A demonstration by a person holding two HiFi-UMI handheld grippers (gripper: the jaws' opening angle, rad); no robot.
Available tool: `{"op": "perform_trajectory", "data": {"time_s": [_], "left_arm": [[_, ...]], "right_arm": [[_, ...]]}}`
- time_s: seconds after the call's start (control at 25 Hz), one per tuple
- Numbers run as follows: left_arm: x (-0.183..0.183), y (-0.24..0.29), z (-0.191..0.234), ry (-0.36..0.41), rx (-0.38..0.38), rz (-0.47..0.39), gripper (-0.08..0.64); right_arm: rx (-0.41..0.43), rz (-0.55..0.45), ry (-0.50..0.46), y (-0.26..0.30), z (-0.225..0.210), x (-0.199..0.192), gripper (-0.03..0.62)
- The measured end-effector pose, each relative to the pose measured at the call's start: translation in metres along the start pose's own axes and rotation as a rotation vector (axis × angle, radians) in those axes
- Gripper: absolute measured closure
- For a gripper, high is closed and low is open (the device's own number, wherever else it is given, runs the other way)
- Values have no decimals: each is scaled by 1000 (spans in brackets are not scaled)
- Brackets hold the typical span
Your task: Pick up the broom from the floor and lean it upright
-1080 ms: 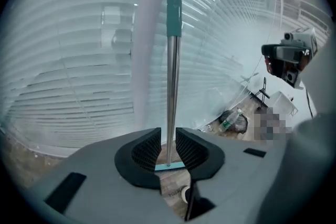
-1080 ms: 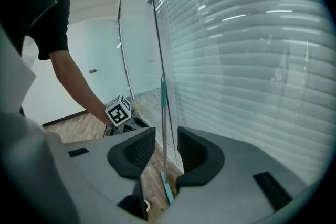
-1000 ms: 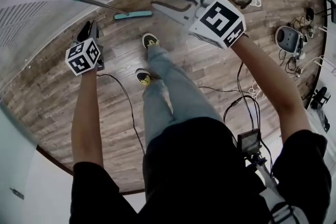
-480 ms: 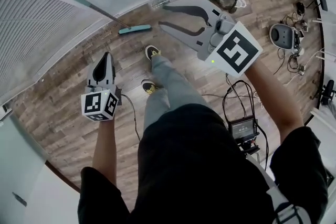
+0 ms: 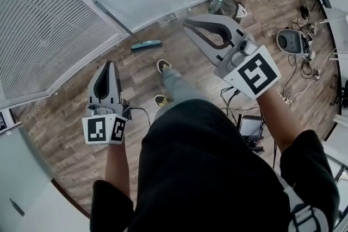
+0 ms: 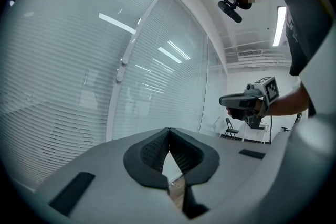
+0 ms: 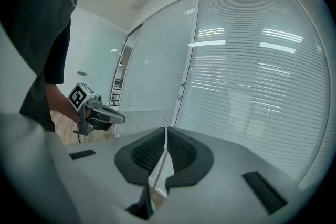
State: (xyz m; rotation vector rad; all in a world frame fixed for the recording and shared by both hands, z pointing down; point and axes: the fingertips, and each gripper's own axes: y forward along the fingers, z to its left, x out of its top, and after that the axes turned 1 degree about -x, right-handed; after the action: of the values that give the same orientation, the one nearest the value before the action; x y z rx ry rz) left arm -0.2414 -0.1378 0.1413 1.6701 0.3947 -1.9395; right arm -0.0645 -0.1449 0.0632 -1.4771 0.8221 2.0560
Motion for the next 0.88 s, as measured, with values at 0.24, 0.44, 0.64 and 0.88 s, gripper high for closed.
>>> {"op": "perform_trajectory", "data": {"time_s": [0.24, 0.44, 0.64, 0.88], "left_arm": [[7, -47, -48, 36, -11, -14, 537], [7, -41, -87, 27, -24, -18, 537], [17, -28, -107, 49, -34, -11, 537], [37, -26, -122, 74, 39, -23, 537]], "right_arm": [[-45, 7, 35, -56, 36, 8, 561], [-56, -35, 107, -80, 39, 9, 561], [-43, -69, 217, -74, 38, 4, 561], [-40, -157, 274, -78, 34, 22, 561]]}}
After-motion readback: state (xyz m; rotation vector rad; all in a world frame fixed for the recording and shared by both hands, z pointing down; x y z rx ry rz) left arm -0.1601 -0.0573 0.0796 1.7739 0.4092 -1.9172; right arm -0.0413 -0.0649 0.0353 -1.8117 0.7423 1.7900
